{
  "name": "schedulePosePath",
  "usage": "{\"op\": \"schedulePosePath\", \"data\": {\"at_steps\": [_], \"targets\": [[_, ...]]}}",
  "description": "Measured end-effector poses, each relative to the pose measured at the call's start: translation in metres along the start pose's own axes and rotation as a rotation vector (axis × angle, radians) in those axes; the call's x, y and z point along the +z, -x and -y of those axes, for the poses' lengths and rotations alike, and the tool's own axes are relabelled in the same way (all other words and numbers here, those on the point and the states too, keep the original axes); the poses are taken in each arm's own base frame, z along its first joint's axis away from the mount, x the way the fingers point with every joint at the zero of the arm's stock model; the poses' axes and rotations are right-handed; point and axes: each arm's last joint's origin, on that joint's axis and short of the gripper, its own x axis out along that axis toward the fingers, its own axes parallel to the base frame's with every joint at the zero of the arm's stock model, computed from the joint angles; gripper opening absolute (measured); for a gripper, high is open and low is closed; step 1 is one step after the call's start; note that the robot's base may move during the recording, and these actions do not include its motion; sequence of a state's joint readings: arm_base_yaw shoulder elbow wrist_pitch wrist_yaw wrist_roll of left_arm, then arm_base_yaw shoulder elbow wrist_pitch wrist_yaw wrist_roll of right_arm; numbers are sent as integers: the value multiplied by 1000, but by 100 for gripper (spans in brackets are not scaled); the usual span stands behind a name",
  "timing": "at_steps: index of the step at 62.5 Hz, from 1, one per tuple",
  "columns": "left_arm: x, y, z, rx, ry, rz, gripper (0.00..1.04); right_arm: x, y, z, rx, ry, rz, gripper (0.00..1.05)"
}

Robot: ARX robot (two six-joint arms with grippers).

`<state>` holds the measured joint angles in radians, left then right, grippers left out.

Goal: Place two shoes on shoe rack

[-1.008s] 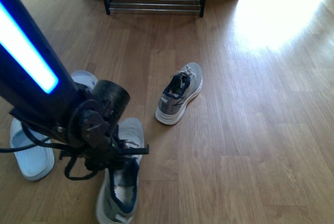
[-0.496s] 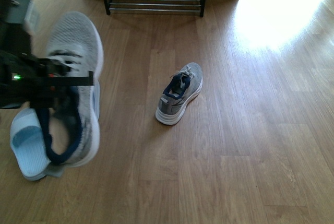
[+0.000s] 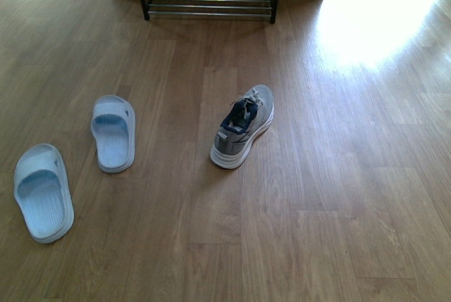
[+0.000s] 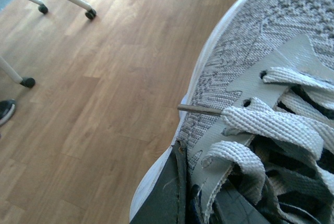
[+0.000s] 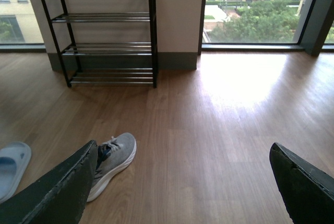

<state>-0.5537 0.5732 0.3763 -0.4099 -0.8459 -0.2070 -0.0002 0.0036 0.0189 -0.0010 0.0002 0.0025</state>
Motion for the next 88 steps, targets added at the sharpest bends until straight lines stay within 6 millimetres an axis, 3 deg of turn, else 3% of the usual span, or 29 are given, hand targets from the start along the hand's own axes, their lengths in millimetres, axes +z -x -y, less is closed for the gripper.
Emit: {"op": "schedulePosePath", "data": {"at_steps": [88], "targets": [[-1, 5, -2, -23, 17, 23, 1, 0, 0, 0, -2, 0, 1, 96]]}}
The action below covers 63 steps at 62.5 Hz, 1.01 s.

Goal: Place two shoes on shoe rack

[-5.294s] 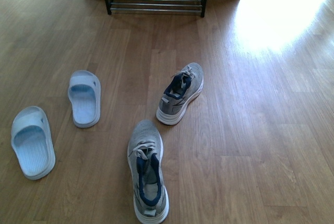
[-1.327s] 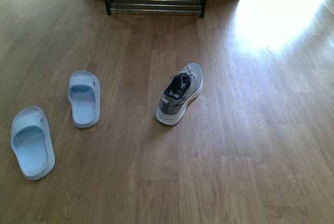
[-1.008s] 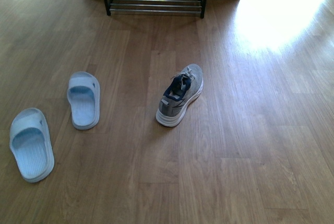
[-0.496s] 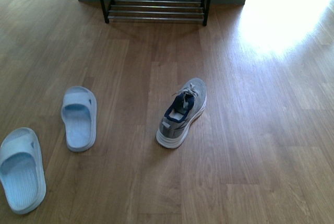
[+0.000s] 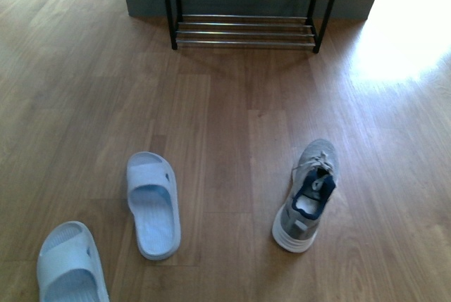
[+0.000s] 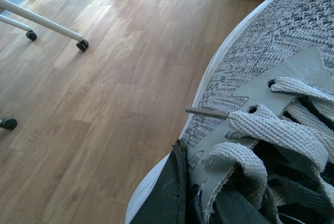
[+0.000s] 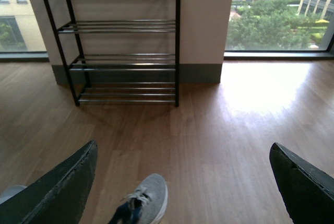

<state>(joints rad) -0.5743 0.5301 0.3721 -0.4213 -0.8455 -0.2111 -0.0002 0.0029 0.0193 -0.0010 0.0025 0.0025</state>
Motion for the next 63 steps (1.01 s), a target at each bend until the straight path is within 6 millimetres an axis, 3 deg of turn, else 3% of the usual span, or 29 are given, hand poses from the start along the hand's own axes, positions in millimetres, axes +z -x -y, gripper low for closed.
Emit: {"op": "schedulePosePath", "data": {"at_steps": [17, 28, 38, 47, 54, 63], "targets": [[0, 0, 0, 15, -1, 1, 1, 0, 0, 0, 7, 0, -2, 96], [0, 0, 0, 9, -1, 0, 1, -13, -9, -7, 242, 71, -227, 96], [0, 0, 0, 1, 0, -2, 1, -20, -44, -19, 219, 97, -289, 96], [0, 0, 0, 4, 0, -1, 1, -35, -97, -25, 151, 112, -367, 96], [0, 0, 0, 4, 0, -1, 1, -62, -135, -23, 103, 112, -463, 96], [0, 0, 0, 4, 0, -1, 1, -108, -162, -12, 32, 82, -632, 96]]}}
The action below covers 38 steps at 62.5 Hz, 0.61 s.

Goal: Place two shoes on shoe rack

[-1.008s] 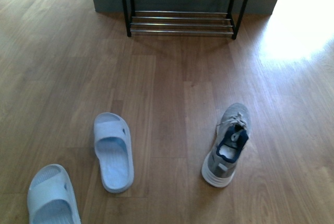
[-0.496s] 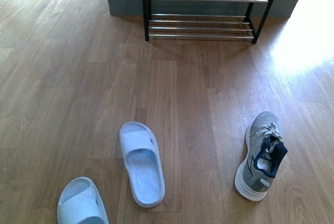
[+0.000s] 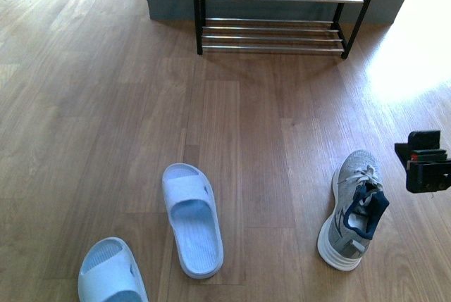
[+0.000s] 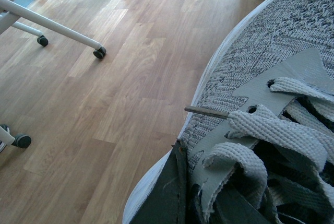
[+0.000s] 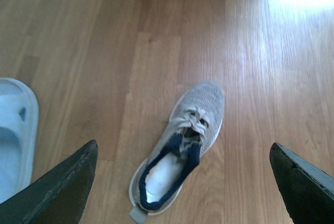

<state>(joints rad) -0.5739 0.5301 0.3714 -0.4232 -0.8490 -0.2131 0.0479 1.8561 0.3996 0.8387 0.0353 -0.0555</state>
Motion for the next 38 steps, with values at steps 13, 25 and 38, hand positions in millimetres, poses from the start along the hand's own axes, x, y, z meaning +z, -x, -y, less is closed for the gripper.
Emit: {"op": "schedulePosePath", "data": {"at_steps": [13, 25, 38], "targets": [[0, 0, 0, 0, 0, 0, 1, -35, -55, 14, -52, -50, -166, 96], [0, 0, 0, -1, 0, 0, 1, -61, -94, 24, -97, -117, -267, 96], [0, 0, 0, -1, 0, 0, 1, -72, -113, 25, -112, -137, -309, 96]]}}
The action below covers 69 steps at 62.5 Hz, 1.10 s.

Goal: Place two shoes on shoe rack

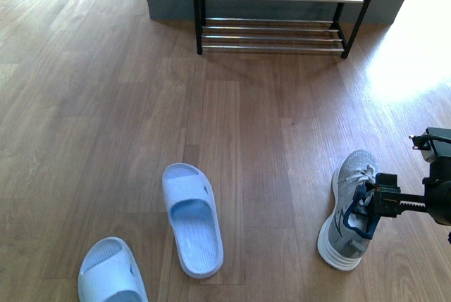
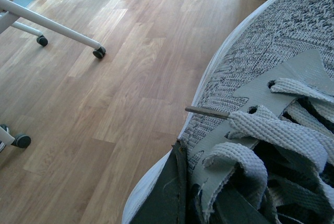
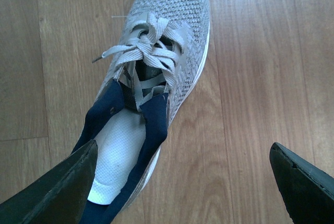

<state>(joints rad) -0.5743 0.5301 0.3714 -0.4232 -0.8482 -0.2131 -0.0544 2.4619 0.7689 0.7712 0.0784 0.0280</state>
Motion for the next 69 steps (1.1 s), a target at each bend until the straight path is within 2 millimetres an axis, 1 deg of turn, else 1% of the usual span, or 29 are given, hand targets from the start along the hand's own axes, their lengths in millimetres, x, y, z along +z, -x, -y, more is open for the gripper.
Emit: {"op": "schedulePosePath", "data": {"at_steps": [13, 19, 32, 39, 46, 53, 58, 62, 69], "targets": [[0, 0, 0, 0, 0, 0, 1, -11, -14, -3, 3, 4, -37, 96], [0, 0, 0, 1, 0, 0, 1, -14, -24, -3, -5, 7, -46, 96], [0, 0, 0, 0, 0, 0, 1, -14, -43, 2, -37, 17, -46, 96], [0, 0, 0, 0, 0, 0, 1, -14, -58, 5, -62, 6, -56, 96], [0, 0, 0, 0, 0, 0, 1, -17, -70, 4, -70, -41, -72, 95], [0, 0, 0, 0, 0, 0, 1, -18, -78, -1, -63, -75, -60, 75], [0, 0, 0, 0, 0, 0, 1, -17, -80, -3, -58, -82, -45, 65], [0, 0, 0, 0, 0, 0, 1, -16, -80, -5, -57, -83, -36, 53], [0, 0, 0, 0, 0, 0, 1, -16, -80, -5, -56, -83, -29, 37]]}}
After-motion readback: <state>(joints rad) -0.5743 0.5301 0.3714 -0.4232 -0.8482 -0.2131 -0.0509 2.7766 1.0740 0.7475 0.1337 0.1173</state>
